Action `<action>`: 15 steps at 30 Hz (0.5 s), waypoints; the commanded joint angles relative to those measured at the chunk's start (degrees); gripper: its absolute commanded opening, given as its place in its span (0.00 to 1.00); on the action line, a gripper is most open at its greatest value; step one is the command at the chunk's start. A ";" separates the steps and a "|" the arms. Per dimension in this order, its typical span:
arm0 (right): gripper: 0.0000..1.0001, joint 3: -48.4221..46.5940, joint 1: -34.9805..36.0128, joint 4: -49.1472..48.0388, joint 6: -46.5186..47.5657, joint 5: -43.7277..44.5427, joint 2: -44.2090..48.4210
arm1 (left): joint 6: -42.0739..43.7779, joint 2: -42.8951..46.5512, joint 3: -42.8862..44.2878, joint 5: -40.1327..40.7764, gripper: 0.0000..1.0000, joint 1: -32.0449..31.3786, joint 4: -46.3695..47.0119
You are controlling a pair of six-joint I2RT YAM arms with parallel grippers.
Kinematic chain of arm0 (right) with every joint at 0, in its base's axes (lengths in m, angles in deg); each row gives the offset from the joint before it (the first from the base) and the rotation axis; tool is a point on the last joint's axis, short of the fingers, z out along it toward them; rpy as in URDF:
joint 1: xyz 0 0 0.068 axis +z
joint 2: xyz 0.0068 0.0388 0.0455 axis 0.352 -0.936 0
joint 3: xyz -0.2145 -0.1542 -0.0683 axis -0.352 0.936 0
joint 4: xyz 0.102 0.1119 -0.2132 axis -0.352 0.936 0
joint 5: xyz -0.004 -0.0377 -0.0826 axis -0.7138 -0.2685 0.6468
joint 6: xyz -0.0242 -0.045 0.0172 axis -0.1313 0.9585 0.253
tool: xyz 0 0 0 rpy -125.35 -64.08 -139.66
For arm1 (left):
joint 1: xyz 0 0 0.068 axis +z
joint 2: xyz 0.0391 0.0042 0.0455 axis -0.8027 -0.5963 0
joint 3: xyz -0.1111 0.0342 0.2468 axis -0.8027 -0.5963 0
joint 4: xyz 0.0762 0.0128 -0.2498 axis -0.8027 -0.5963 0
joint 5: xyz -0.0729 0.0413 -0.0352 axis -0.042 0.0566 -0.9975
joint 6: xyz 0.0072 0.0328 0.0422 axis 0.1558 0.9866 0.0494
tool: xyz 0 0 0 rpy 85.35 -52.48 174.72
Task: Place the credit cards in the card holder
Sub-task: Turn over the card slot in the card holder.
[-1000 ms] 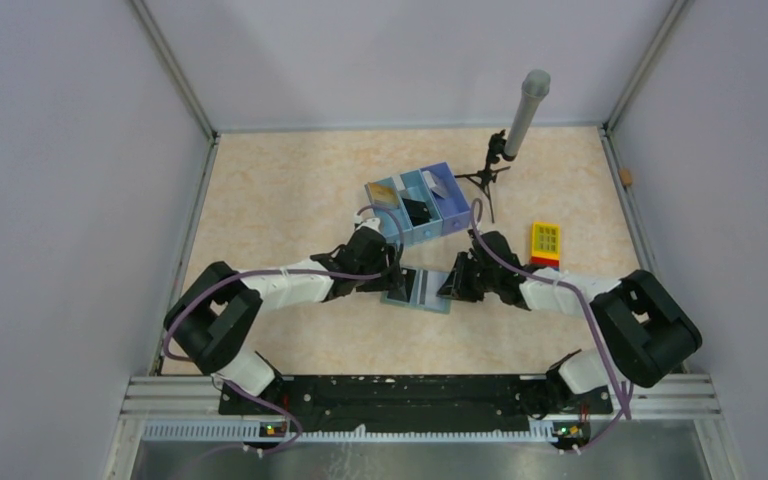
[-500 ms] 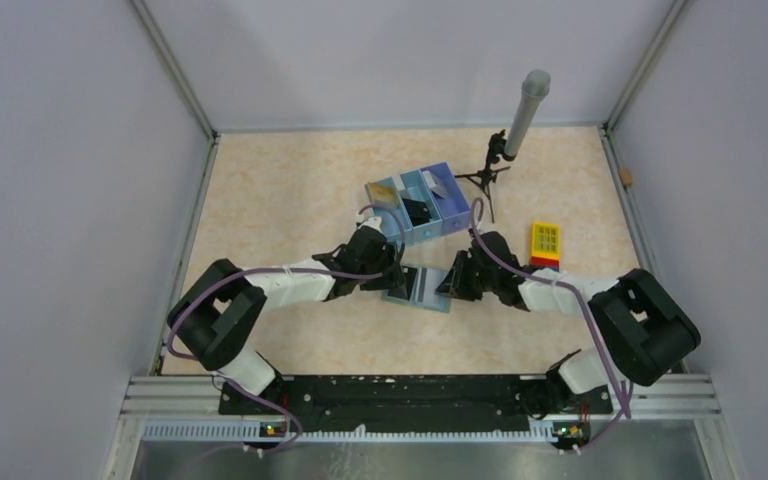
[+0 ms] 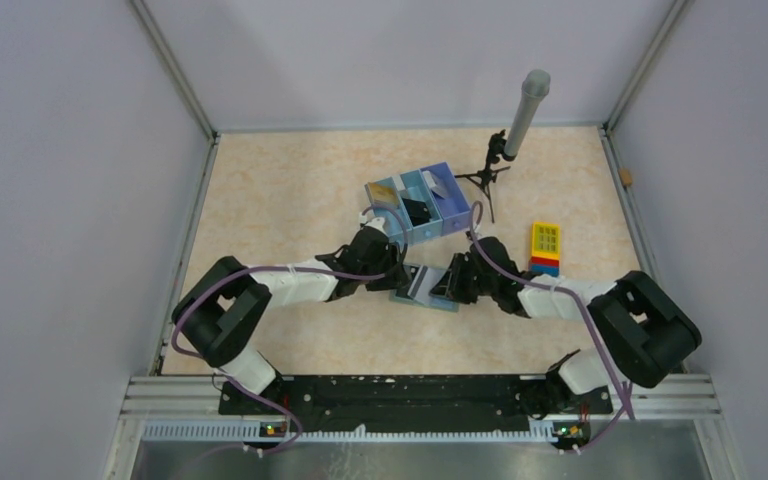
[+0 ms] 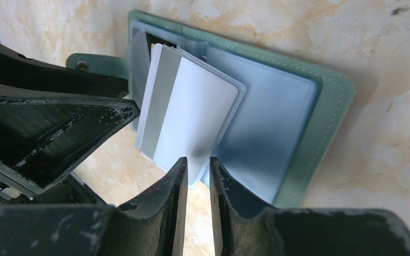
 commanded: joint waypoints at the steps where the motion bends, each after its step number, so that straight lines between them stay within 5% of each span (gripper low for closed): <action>1: 0.21 0.96 0.82 -5.03 -1.45 0.54 3.55 | -0.66 -1.33 -0.68 -1.25 0.51 -0.48 -0.15; 15: 0.23 3.01 0.98 -10.17 -2.52 1.24 7.06 | -1.23 -1.26 -1.12 -1.42 0.50 -0.85 0.33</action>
